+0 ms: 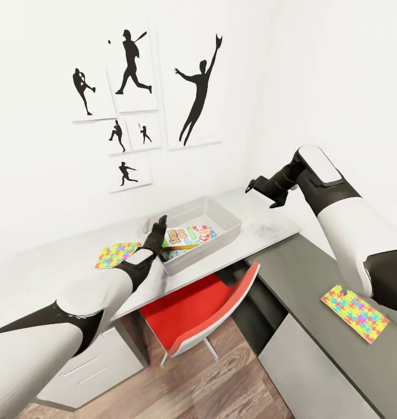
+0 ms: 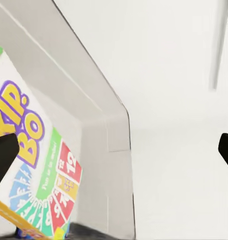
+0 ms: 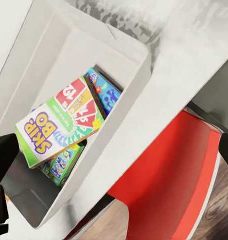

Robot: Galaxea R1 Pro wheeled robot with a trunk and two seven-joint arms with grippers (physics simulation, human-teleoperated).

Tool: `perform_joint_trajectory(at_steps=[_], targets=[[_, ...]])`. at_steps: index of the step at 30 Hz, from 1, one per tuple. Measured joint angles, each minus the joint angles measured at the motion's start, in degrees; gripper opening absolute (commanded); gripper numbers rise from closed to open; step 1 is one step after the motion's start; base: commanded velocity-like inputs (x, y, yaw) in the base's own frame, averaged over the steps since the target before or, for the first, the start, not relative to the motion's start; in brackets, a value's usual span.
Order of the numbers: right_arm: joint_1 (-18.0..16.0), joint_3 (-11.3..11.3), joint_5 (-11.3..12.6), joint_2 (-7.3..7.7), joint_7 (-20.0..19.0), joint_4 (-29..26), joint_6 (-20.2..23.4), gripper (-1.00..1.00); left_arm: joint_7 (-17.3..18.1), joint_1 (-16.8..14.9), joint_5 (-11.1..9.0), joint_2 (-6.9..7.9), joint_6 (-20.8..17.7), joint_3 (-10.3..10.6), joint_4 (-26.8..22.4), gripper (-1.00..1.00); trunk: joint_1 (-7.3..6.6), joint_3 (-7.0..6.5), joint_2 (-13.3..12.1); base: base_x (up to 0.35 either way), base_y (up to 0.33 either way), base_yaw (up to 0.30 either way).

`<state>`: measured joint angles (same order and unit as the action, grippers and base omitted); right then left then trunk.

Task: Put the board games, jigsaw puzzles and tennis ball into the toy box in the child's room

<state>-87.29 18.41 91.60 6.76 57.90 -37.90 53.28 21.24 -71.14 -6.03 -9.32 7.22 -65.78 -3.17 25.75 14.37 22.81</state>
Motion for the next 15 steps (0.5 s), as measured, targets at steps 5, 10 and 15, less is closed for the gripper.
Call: perform_joint_trajectory(at_steps=[5,10,15], targets=[[0.0,-0.03,-0.06,0.05,-0.13,0.0,0.01,1.0,0.8,-0.58,0.29,2.3,-8.99,0.66,-2.46,1.0,0.0,0.0,0.0,0.0,0.0,0.0],[0.0,-0.08,-0.07,0.08,-0.21,0.0,-0.06,1.0,1.12,-0.77,0.6,3.83,-19.86,6.43,-8.56,1.0,0.0,0.0,0.0,0.0,0.0,0.0],[0.02,-0.09,-0.12,0.09,-0.25,0.0,-0.07,1.0,1.39,-0.73,0.57,4.37,-25.6,12.4,-13.74,1.0,0.0,-0.06,0.0,0.0,0.0,0.0]])
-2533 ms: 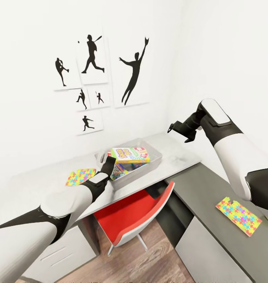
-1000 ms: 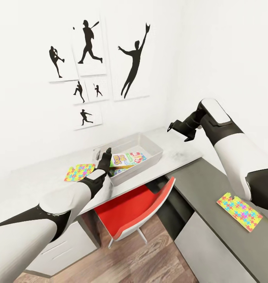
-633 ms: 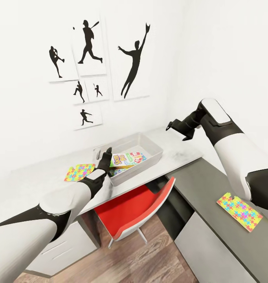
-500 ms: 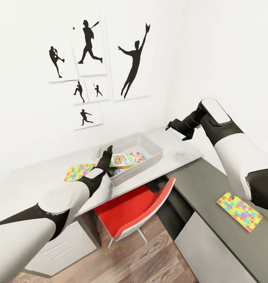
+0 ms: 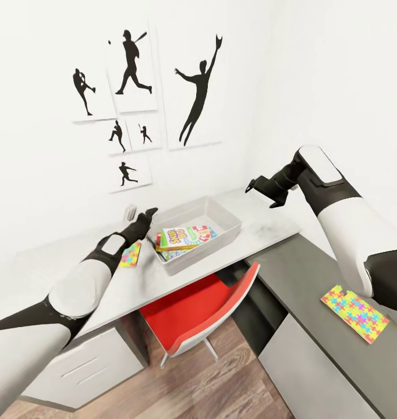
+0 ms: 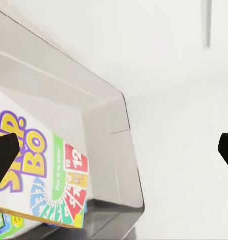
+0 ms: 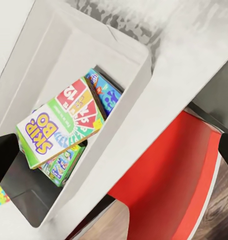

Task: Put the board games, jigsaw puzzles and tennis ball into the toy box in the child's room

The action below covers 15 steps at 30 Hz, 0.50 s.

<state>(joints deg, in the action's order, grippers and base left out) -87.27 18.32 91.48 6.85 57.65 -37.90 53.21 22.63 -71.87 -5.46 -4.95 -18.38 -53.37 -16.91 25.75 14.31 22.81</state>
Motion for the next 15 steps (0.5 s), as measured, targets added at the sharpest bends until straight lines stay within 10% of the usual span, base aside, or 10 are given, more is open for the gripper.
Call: perform_joint_trajectory(at_steps=[15], targets=[[0.03,0.06,-0.04,0.34,-0.1,-0.06,-0.09,1.0,2.5,0.36,-0.12,4.3,-12.57,3.29,-4.21,1.0,0.0,-1.22,0.0,0.0,0.0,0.0]])
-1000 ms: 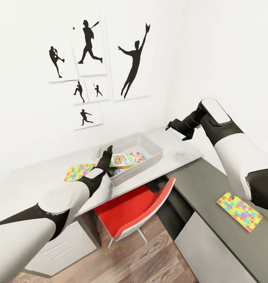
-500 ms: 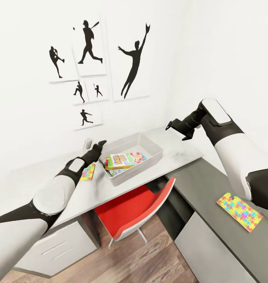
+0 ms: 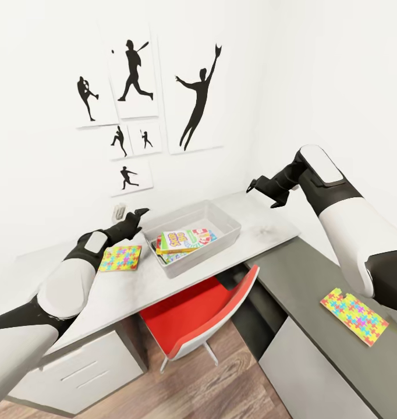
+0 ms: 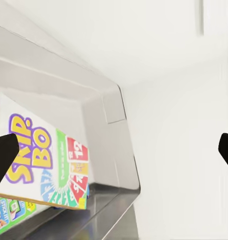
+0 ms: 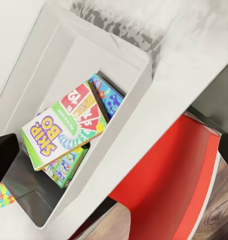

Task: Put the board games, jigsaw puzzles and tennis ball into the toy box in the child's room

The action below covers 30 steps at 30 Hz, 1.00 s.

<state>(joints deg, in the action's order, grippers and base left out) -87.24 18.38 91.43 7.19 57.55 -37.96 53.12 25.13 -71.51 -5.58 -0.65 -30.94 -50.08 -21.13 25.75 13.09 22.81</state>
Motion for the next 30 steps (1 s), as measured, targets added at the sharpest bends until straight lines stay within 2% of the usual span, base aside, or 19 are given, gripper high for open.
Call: perform_joint_trajectory(at_steps=[5,10,20,22,23,25,26,27,28,30], targets=[[0.02,0.03,0.01,-0.06,0.01,-0.04,0.02,1.0,4.22,0.16,0.06,1.63,-4.09,0.08,-0.13,1.0,0.0,-0.47,0.0,0.0,0.0,0.0],[-0.03,0.01,0.0,-0.12,0.01,-0.04,0.01,1.0,6.45,0.26,0.08,3.35,-6.24,0.12,-0.16,1.0,0.0,-0.94,0.0,0.0,0.0,0.0],[0.02,0.05,0.0,-0.23,0.01,-0.04,0.01,1.0,6.96,0.44,0.21,6.68,-11.87,0.58,-0.26,1.0,0.0,-1.89,0.0,0.0,0.0,0.0],[0.03,0.03,0.0,-0.27,0.01,-0.04,0.02,1.0,7.04,0.46,0.2,8.18,-13.64,1.6,-0.58,1.0,0.0,-2.08,0.0,0.0,0.0,0.0],[0.02,0.0,0.01,-0.29,0.01,-0.04,0.01,1.0,7.21,0.46,0.18,9.61,-15.03,2.59,-0.85,1.0,0.0,-2.17,0.0,0.0,0.0,0.0],[0.01,-0.02,0.0,-0.3,0.01,-0.04,0.02,1.0,7.4,0.47,0.13,11.32,-16.57,3.85,-1.04,1.0,0.0,-2.36,0.0,0.0,0.0,0.0],[0.01,-0.02,0.01,-0.31,0.01,-0.04,0.01,1.0,7.63,0.47,0.12,12.88,-17.73,5.23,-1.16,1.0,0.0,-2.45,0.0,0.0,0.0,0.0],[0.01,-0.01,0.0,-0.31,0.01,-0.04,0.02,1.0,7.78,0.47,0.09,13.62,-18.24,6.08,-1.21,1.0,0.0,-2.55,0.0,-0.005,0.0,0.0],[-0.01,0.01,0.02,-0.32,0.01,-0.08,0.04,1.0,8.12,0.47,0.09,14.76,-18.95,7.78,-1.27,1.0,0.0,-2.64,0.0,-0.019,0.0,0.0],[0.01,-0.01,0.04,-0.32,0.0,-0.34,0.07,1.0,8.61,0.48,0.06,15.83,-19.49,9.46,-1.34,1.0,0.0,-2.83,-0.01,-0.028,0.0,0.0]])
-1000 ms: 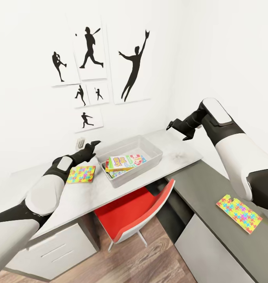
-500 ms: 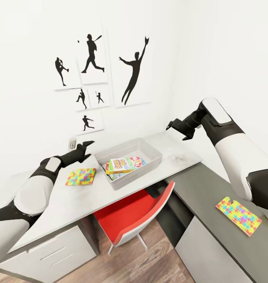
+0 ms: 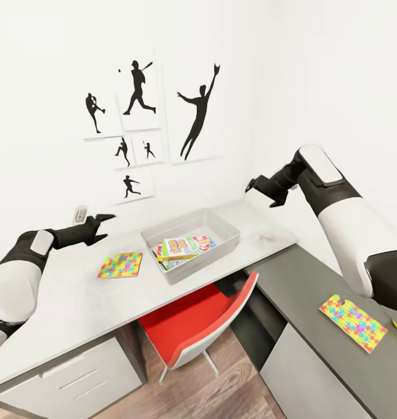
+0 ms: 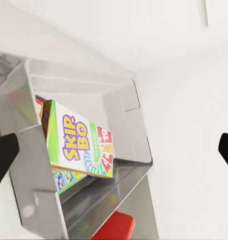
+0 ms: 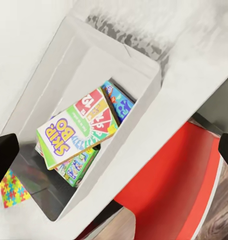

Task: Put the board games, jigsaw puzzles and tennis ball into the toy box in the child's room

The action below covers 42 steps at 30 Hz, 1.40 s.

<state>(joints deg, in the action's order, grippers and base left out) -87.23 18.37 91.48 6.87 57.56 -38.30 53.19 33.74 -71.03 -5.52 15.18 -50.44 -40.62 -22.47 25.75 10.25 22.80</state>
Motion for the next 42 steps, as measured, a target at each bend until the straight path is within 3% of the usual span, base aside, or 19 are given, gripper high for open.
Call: perform_joint_trajectory(at_steps=[5,13,20,26,32,38,42], targets=[[0.06,0.0,0.1,0.42,0.02,-2.96,0.1,1.0,2.42,0.07,0.03,4.93,-1.9,5.19,-0.11,1.0,0.0,-0.47,0.0,-0.012,0.0,0.0],[0.14,0.09,0.18,0.73,-0.19,-5.88,0.15,1.0,3.52,0.32,0.06,10.57,-6.47,12.56,-0.11,1.0,0.0,-1.23,0.0,-0.002,0.0,0.0],[0.22,0.13,0.24,0.67,-0.23,-6.7,0.23,1.0,3.63,1.24,0.1,13.61,-7.31,13.85,0.0,1.0,-0.01,-1.89,0.0,0.0,0.0,0.0],[2.91,0.13,0.15,0.52,-0.24,-7.82,1.5,1.0,3.65,1.92,0.19,14.87,-8.15,14.14,0.51,1.0,0.0,-2.45,-0.01,0.0,0.0,0.0],[4.92,0.16,-0.03,0.54,-0.24,-12.31,2.16,1.0,4.64,5.53,0.09,16.39,-8.91,14.21,1.07,1.0,0.0,-2.71,-0.01,-0.003,0.0,0.0],[5.56,0.15,-0.1,0.71,0.03,-16.32,2.13,1.0,13.68,11.1,0.01,18.15,-8.56,14.21,0.03,1.0,0.02,-2.76,-0.01,-0.156,0.0,0.0],[5.7,0.25,-0.07,0.76,0.2,-18.17,2.3,1.0,23.84,17.01,-0.05,21.09,-7.65,14.22,-5.29,1.0,0.0,-2.76,0.0,-0.062,0.0,0.0]])
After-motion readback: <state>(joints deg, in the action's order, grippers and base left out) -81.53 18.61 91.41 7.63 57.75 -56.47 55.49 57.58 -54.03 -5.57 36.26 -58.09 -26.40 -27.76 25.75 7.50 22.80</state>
